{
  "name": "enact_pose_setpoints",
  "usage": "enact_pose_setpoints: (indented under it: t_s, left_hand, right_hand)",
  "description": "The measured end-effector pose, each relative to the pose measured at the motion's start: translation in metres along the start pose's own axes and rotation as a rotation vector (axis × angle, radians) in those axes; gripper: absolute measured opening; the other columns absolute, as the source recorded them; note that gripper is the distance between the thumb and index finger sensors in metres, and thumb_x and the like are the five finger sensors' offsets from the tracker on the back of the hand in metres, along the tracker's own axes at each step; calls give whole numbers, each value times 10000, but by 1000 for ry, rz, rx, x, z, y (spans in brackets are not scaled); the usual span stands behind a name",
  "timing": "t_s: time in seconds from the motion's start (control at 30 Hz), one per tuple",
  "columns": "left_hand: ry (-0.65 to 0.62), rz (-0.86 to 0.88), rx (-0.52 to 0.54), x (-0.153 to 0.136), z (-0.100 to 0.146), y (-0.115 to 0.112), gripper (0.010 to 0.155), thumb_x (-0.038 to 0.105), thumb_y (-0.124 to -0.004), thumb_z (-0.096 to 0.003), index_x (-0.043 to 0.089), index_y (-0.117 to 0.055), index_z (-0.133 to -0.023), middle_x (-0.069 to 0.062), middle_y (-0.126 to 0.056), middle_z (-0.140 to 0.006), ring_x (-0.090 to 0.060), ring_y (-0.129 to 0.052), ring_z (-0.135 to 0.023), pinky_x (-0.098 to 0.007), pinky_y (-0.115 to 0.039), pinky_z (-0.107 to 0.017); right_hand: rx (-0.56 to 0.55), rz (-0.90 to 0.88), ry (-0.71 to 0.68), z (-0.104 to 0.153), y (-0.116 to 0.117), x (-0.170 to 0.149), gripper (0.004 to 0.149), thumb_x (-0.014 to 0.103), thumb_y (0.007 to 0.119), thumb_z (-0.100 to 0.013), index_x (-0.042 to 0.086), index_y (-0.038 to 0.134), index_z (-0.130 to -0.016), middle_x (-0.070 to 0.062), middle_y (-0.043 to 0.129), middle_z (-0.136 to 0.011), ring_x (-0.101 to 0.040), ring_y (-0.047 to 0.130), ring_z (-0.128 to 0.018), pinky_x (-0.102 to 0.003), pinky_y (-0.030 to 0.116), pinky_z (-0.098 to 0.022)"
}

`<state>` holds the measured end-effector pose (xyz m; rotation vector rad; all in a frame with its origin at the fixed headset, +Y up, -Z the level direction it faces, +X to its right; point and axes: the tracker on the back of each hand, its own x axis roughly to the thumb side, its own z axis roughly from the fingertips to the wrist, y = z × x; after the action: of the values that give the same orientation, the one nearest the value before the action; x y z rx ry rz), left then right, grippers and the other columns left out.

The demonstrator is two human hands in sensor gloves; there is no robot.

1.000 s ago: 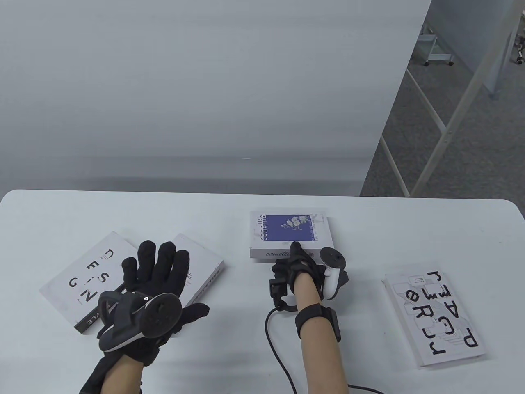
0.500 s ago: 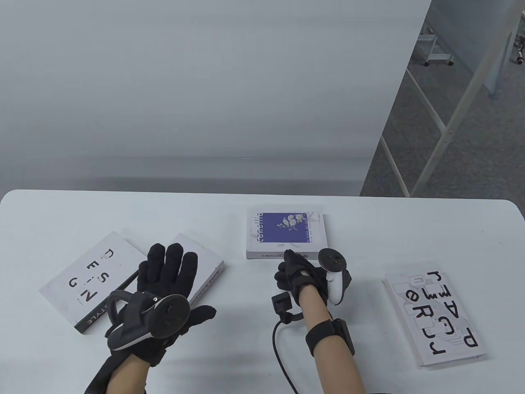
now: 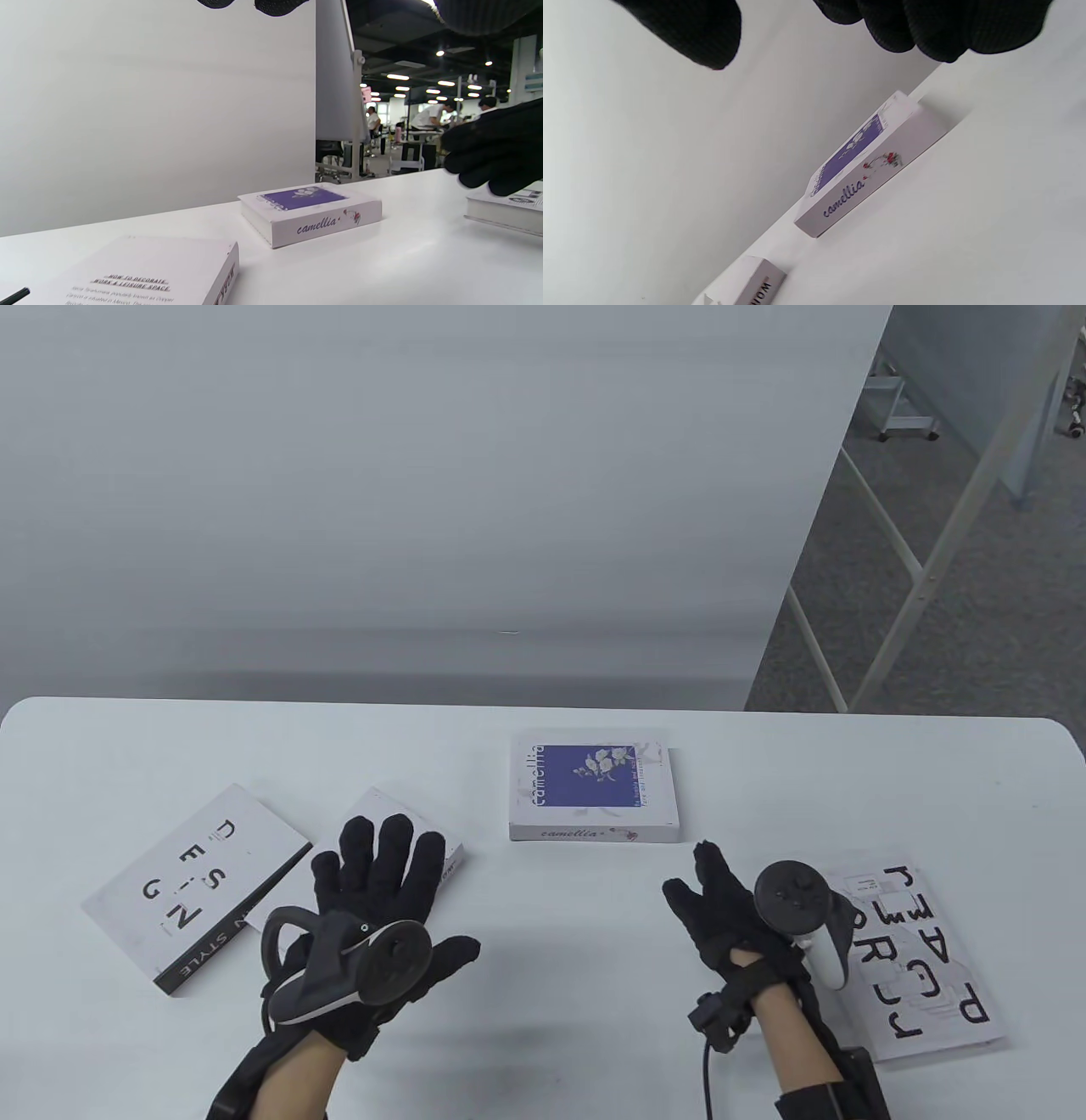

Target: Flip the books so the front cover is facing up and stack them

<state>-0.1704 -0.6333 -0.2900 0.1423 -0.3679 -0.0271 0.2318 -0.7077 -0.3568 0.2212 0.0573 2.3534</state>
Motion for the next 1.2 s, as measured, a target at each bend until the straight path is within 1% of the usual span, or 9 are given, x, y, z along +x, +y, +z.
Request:
enact_pose_setpoints:
  t_s: [0.2, 0.33, 0.47, 0.57, 0.7, 0.83, 1.0, 1.1, 1.2]
  left_hand:
    - [3, -27, -35, -3, -4, -10, 1034, 782, -560, -433, 74, -301, -1142, -314, -216, -1128, -689, -210, -966, -839, -333, -610]
    - [13, -52, -58, -5, -5, -14, 1026, 772, -573, -434, 73, -321, -1141, -306, -226, -1132, -672, -191, -970, -829, -315, -619]
    - [14, -42, -59, -7, -5, -14, 1020, 768, -579, -432, 73, -343, -1141, -301, -237, -1135, -666, -189, -973, -827, -315, -620]
    - [16, -42, -63, -8, -5, -14, 1014, 765, -580, -433, 74, -355, -1140, -300, -245, -1136, -663, -191, -974, -826, -316, -621]
    - [15, -38, -74, -7, -5, -16, 1011, 763, -583, -433, 74, -361, -1139, -299, -248, -1136, -658, -192, -978, -824, -318, -622]
    - [11, -35, -85, -6, -6, -18, 1007, 761, -585, -433, 76, -365, -1138, -297, -251, -1136, -654, -193, -980, -823, -322, -624]
    - [2, -33, -99, -4, -8, -21, 1006, 760, -586, -432, 76, -370, -1138, -295, -254, -1136, -653, -195, -980, -820, -324, -627]
    - [3, -31, -104, -4, -8, -21, 1003, 758, -586, -433, 75, -375, -1137, -294, -258, -1136, -653, -200, -980, -820, -327, -626]
    - [6, -27, -106, -6, -7, -20, 1003, 757, -587, -433, 74, -376, -1137, -294, -260, -1136, -651, -201, -981, -819, -330, -627]
  right_hand:
    - [33, 179, 57, 21, -38, -11, 815, 524, 659, -585, -55, 377, -1084, -459, 460, -1033, -707, 565, -857, -744, 578, -548]
    - [-6, 326, 108, 34, -63, -19, 803, 518, 663, -584, -36, 384, -1095, -446, 443, -1054, -720, 510, -879, -780, 523, -555]
    - [6, 428, 208, 47, -83, -32, 816, 528, 673, -579, -24, 383, -1104, -449, 419, -1066, -724, 480, -898, -804, 477, -566]
    - [-5, 501, 290, 55, -94, -54, 818, 523, 683, -575, -15, 374, -1109, -442, 402, -1079, -723, 454, -914, -815, 452, -575]
    - [-26, 484, 390, 62, -96, -95, 807, 482, 722, -565, -11, 385, -1107, -434, 386, -1088, -726, 419, -926, -831, 416, -580]
    - [60, 480, 511, 68, -95, -129, 812, 470, 731, -563, 7, 354, -1113, -407, 326, -1112, -729, 343, -946, -879, 363, -555]
    - [48, 463, 559, 74, -99, -148, 766, 392, 766, -556, 41, 376, -1115, -364, 326, -1135, -712, 298, -969, -880, 304, -579]
    - [76, 448, 550, 73, -95, -157, 722, 333, 776, -551, 72, 401, -1110, -330, 341, -1145, -690, 282, -982, -868, 290, -595]
    - [80, 440, 530, 72, -91, -160, 633, 243, 739, -554, 104, 449, -1099, -290, 353, -1146, -668, 274, -989, -858, 271, -601]
